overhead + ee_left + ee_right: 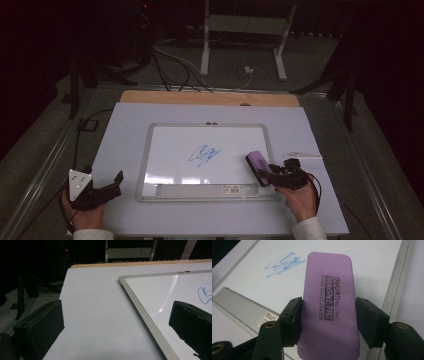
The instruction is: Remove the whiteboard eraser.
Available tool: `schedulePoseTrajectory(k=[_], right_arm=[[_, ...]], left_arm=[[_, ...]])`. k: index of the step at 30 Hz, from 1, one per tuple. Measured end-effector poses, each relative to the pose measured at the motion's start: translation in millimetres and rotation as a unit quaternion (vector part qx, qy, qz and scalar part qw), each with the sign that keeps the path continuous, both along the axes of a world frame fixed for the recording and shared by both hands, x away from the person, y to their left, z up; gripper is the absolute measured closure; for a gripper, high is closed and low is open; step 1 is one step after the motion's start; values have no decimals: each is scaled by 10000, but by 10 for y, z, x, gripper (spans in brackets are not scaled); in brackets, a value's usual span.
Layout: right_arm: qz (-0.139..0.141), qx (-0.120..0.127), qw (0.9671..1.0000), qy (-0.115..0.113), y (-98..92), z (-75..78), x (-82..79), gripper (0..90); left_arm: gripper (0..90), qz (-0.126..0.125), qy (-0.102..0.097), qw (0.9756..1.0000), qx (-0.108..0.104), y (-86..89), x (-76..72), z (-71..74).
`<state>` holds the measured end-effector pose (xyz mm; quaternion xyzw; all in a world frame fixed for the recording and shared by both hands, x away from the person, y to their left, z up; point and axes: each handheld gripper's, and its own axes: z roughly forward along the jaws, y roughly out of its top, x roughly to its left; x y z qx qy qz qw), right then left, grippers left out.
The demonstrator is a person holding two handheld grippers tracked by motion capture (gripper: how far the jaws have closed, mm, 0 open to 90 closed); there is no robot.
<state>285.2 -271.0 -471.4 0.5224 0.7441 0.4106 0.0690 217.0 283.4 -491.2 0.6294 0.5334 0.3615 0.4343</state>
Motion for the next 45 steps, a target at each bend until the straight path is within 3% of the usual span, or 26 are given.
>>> schedulePoseTrajectory(k=[26, 45], right_arm=[[71, -75, 9986, -519, 184, 312, 238, 412], [141, -46, 9977, -668, 308, 361, 428, 412]], left_arm=[[6, 16, 17, 10000, 2, 8, 2, -5], [6, 18, 67, 10000, 29, 8, 12, -17]])
